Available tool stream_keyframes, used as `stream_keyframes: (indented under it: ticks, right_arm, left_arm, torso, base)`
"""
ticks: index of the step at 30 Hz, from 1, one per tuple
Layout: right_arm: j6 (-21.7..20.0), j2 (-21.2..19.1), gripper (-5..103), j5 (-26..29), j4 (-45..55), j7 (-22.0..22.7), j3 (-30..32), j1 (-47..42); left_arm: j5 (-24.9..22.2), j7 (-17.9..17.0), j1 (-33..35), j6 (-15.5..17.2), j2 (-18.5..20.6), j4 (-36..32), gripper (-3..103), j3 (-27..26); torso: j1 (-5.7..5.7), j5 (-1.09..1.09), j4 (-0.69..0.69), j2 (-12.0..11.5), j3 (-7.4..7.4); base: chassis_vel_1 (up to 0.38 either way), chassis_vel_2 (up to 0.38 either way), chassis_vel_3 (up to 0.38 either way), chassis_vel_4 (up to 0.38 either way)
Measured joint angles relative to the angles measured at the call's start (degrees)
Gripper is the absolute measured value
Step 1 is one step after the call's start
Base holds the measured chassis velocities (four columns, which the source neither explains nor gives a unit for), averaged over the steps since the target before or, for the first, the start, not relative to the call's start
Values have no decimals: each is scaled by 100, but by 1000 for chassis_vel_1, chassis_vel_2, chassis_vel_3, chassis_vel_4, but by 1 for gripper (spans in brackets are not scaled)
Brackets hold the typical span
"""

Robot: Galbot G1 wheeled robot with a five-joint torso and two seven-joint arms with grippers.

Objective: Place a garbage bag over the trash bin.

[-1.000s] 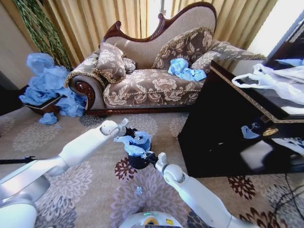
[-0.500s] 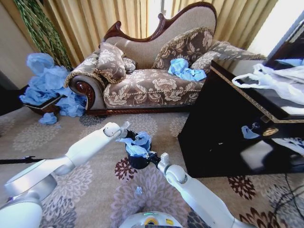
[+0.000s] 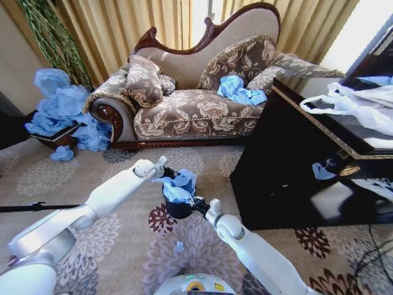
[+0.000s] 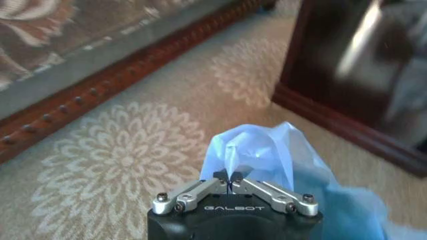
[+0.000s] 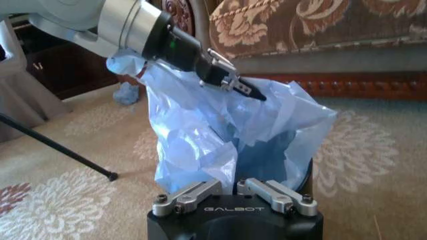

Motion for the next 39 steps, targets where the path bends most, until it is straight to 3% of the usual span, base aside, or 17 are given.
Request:
stream_keyframes:
  ticks: [1, 4, 6, 7, 9, 12, 14, 15, 17, 18, 20, 22, 25, 32, 39]
  right_arm:
    - [0, 0, 0, 0, 0, 0, 0, 0]
    - [-2, -71, 0, -86, 130, 10, 49, 5]
    - [-1, -89, 0, -113, 137, 6, 50, 21]
    - [20, -149, 0, -201, 139, -19, 48, 96]
    - [25, -164, 0, -218, 136, -27, 45, 121]
    - [69, -238, 0, -321, 60, -98, 21, 260]
    - [76, -249, 0, -336, 47, -114, 14, 283]
    - [85, -277, 0, -349, 23, -132, -22, 357]
    - [94, -308, 0, -354, 5, -144, -66, 432]
    - [94, -308, 0, -354, 5, -144, -66, 432]
    - [103, -350, 0, -354, 3, -155, -112, 513]
    - [105, -365, 0, -353, 7, -159, -129, 533]
    - [105, -428, 0, -345, 94, -159, -164, 555]
    - [106, -522, 0, -458, 190, -139, -155, 389]
    - [211, -384, 0, -708, -166, -105, -249, 200]
  left_arm:
    - [0, 0, 0, 0, 0, 0, 0, 0]
    - [-561, -787, 312, 167, 95, -432, 0, -510]
    - [-634, -892, 359, 192, 109, -493, 0, -591]
    - [-936, -1325, 607, 243, 174, -732, 0, -960]
    - [-1027, -1452, 689, 253, 191, -803, 0, -1068]
    - [-1595, -2338, 1229, 304, 285, -1281, 0, -1598]
    - [-1699, -2505, 1343, 307, 300, -1377, 0, -1686]
    - [-1954, -2964, 1677, 310, 345, -1650, 0, -1911]
    - [-2266, -3539, 2117, 312, 403, -2024, 0, -2172]
    - [-2266, -3539, 2117, 312, 403, -2024, 0, -2172]
    - [-2539, -4129, 2776, 296, 431, -2500, 0, -2581]
    - [-2563, -4276, 2983, 264, 432, -2629, 0, -2690]
    - [-2592, -4836, 3723, 101, 408, -3138, 0, -3073]
    - [-2411, -5164, 4314, -141, 268, -3329, 0, -3540]
    - [-2321, -5203, 4312, -356, -62, -2826, 0, -3427]
  torso:
    - [0, 0, 0, 0, 0]
    - [0, 0, 0, 0, 0]
    - [0, 0, 1, 0, 0]
    - [0, 0, 2, 0, 0]
    - [0, 0, 1, 0, 0]
    - [0, 0, 1, 0, 0]
    - [0, 0, 1, 0, 0]
    - [0, 1, 0, 0, 0]
    - [0, -1, 1, 0, 0]
    - [0, -1, 1, 0, 0]
    - [-1, 0, 2, 0, 0]
    - [-1, -1, 2, 0, 0]
    - [-1, 0, 1, 0, 0]
    - [-1, 0, 2, 0, -1]
    - [0, -1, 2, 0, 0]
  base:
    - [0, 0, 0, 0]
    - [0, 0, 0, 0]
    - [0, 0, 0, 0]
    - [0, 0, 0, 0]
    - [0, 0, 0, 0]
    - [0, 0, 0, 0]
    - [0, 0, 0, 0]
    - [0, 0, 0, 0]
    - [0, 0, 0, 0]
    - [0, 0, 0, 0]
    - [0, 0, 0, 0]
    - [0, 0, 0, 0]
    - [0, 0, 0, 0]
    - [0, 0, 0, 0]
    - [0, 0, 0, 0]
